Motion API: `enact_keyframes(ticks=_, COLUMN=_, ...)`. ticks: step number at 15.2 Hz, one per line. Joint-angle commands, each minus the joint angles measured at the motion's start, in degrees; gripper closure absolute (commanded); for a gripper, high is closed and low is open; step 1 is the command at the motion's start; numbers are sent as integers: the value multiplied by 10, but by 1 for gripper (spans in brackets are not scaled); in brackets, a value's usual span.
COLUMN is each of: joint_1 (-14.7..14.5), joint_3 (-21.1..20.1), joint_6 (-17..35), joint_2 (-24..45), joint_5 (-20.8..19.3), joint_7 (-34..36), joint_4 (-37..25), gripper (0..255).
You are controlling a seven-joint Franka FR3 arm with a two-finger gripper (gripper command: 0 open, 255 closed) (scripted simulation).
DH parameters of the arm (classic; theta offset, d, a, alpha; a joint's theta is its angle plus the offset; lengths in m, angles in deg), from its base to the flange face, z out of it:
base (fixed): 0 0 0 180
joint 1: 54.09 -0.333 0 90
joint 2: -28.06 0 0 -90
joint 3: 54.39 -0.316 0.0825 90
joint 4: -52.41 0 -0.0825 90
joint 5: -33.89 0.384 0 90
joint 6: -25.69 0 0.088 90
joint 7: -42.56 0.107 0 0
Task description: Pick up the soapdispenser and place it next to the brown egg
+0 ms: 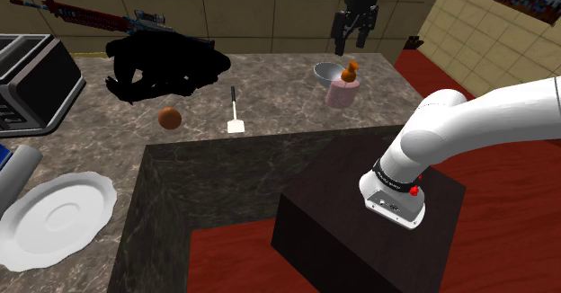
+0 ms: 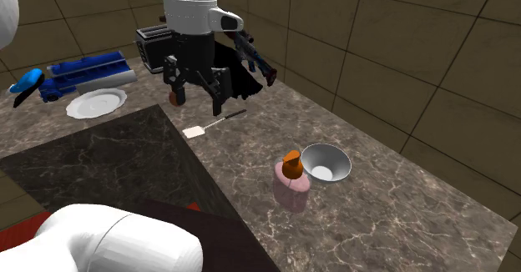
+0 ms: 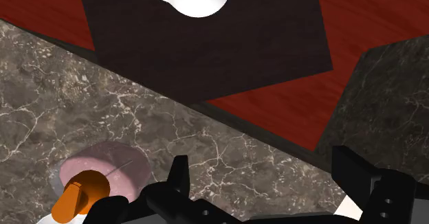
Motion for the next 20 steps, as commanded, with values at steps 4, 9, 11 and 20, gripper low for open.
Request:
enact_keyframes(ticks=4, joint_1=13, joint_3=30, joint_6=42, joint_2=2, joint_5=-31, joint_7=-36, joint_4=29, gripper=0)
enact_keyframes(ticks=9, joint_1=35, joint_3=83, joint_6=118, joint_2=21, joint_5=-80, joint_7=-95, joint_4=62, gripper=0)
enact_keyframes(ticks=11, joint_1=44, joint_3=105, joint_6=150, joint_2=36, joint_5=-97, joint_7=-117, joint_4=71, gripper=0)
enact_keyframes(ticks=20, joint_1=69, joint_3=211, joint_6=305, joint_2=143, joint_5=-151, joint_7=-220, joint_4=68, gripper=0)
